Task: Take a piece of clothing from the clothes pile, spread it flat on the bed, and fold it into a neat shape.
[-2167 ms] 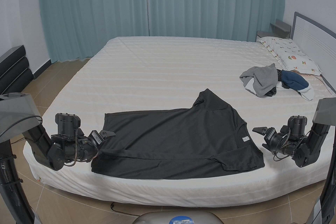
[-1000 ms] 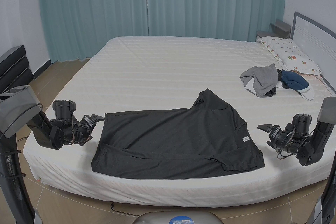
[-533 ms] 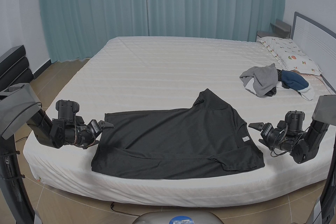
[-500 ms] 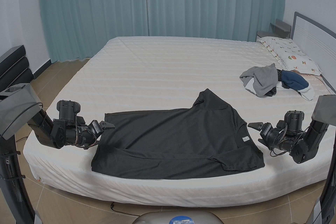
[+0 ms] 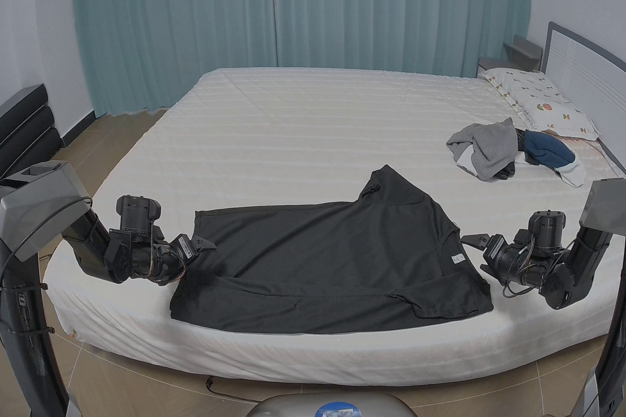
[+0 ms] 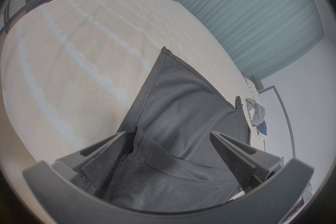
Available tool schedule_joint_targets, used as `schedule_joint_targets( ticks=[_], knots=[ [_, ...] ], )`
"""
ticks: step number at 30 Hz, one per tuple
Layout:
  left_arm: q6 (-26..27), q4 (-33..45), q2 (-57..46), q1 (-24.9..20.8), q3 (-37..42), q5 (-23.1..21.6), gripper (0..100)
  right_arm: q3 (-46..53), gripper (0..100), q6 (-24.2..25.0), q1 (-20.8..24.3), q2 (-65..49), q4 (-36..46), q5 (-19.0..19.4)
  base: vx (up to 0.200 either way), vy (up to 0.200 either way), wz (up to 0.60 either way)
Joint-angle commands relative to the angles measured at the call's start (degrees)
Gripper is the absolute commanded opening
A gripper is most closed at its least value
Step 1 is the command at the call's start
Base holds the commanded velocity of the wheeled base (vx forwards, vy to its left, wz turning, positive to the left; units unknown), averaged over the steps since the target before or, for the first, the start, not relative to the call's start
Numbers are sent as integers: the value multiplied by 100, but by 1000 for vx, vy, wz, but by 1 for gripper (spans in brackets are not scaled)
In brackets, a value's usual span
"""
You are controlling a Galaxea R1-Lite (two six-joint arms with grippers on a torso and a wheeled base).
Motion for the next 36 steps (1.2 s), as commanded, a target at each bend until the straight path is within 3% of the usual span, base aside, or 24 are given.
schedule_joint_targets(
  ticks=[1, 9, 10, 36],
  knots=[
    [54, 4, 58, 1, 1, 9, 100, 28, 100, -15, 0, 3, -1, 0, 0, 0, 0],
    [54, 4, 67, -61, 45, 167, 100, 98, 100, -217, -9, 30, -10, -9, 0, 0, 0],
    [54, 4, 67, -61, 45, 185, 0, 98, 100, -235, -9, 30, -10, -9, 0, 0, 0],
    [54, 30, -557, 221, 432, 203, 0, 63, 100, -305, -44, 47, -1, -9, 0, 0, 0]
  ],
)
